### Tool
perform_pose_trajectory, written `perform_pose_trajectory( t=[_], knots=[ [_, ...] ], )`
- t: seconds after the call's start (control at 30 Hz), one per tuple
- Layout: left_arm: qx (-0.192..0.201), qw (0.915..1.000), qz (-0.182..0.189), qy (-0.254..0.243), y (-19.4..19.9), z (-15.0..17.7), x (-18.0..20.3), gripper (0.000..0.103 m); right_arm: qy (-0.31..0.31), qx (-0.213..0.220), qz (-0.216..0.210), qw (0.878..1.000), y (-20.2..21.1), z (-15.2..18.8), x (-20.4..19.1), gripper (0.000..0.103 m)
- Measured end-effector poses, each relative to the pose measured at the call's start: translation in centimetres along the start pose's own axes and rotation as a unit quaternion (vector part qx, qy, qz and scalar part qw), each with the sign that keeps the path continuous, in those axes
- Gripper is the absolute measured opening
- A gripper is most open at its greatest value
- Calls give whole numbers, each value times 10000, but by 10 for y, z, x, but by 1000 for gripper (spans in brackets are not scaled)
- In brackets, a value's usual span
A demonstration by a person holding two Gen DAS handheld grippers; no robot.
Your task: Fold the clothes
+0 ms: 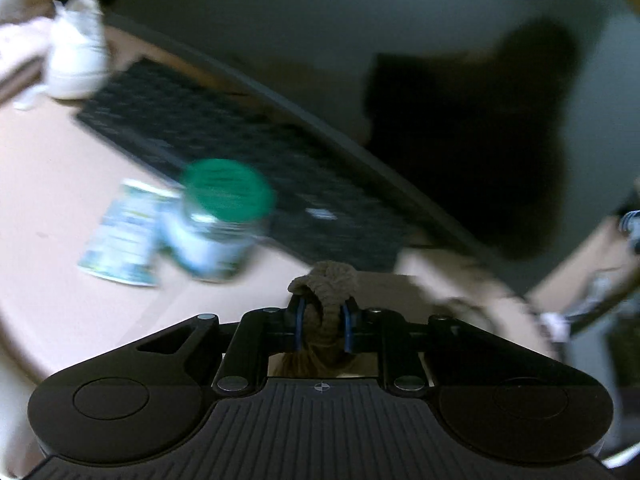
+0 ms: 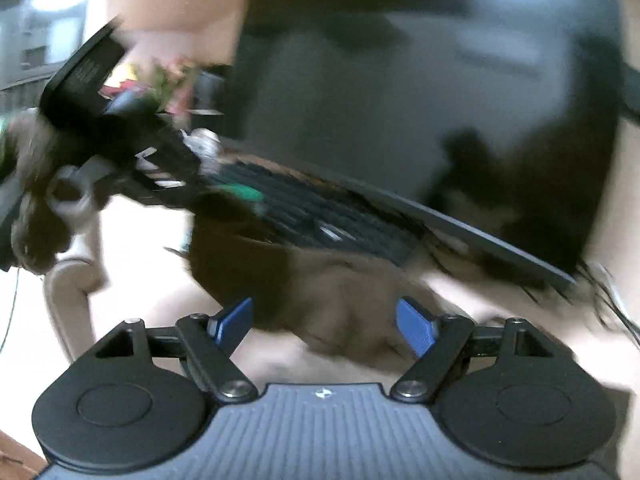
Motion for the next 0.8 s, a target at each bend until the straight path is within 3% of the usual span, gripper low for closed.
perform_pose_trajectory(
  t=[0.07, 0.13, 0.17, 0.2, 0.27, 0.3, 0.37, 0.4, 0.43, 0.57, 0.67, 0.73, 0.8],
  knots=[
    [-197, 9991, 363, 21, 6, 1, 23, 19, 299, 62, -144, 9994, -21, -6, -19, 80],
    [-428, 9968, 675, -58, 7, 6, 45, 19, 210, 56, 17, 9998, -31, -9, -14, 79],
    [-515, 9955, 778, -137, 6, 8, 54, 21, 131, 47, 125, 9998, -35, -10, -9, 71],
    [-530, 9950, 807, -242, 6, 10, 61, 24, 52, 38, 232, 9997, -38, -12, -4, 50],
    [-465, 9946, 856, -369, 7, 9, 70, 46, -105, 21, 448, 9989, -45, -14, 6, 25],
    [-390, 9941, 952, -333, 8, 5, 70, 53, -184, 12, 555, 9983, -49, -15, 10, 21],
    [-235, 9937, 1070, -231, 11, -4, 69, 79, -570, 35, 833, 9949, -36, -10, 37, 15],
    [-184, 9940, 1056, -218, 11, -8, 68, 85, -806, 64, 1010, 9916, -23, -8, 54, 13],
    [-152, 9943, 1024, -246, 8, -12, 67, 94, -1042, 94, 1185, 9874, -11, -5, 71, 12],
    [-412, 9947, 831, -455, -17, -6, 66, 95, -1817, 187, 1839, 9658, 43, 7, 137, 12],
    [-800, 9914, 753, -711, -43, 17, 77, 95, -2047, -200, 2077, 9563, 65, 30, 172, 12],
    [-983, 9872, 672, -1060, -61, 35, 89, 95, -2174, -651, 2163, 9496, 70, 51, 188, 23],
    [-1124, 9815, 559, -1447, -78, 53, 101, 95, -2462, -957, 2350, 9354, 81, 75, 202, 57]
  ],
)
Point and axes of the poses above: each gripper's, at about its wrist camera, not at the fingertips, and y roughly against the way its jaws point, x to its right, z to its underside, the point moved 6 cm from there along -y, roughly the way its jaws point, and after that the axes turned 11 degrees about -z, right-handed, at the moved point
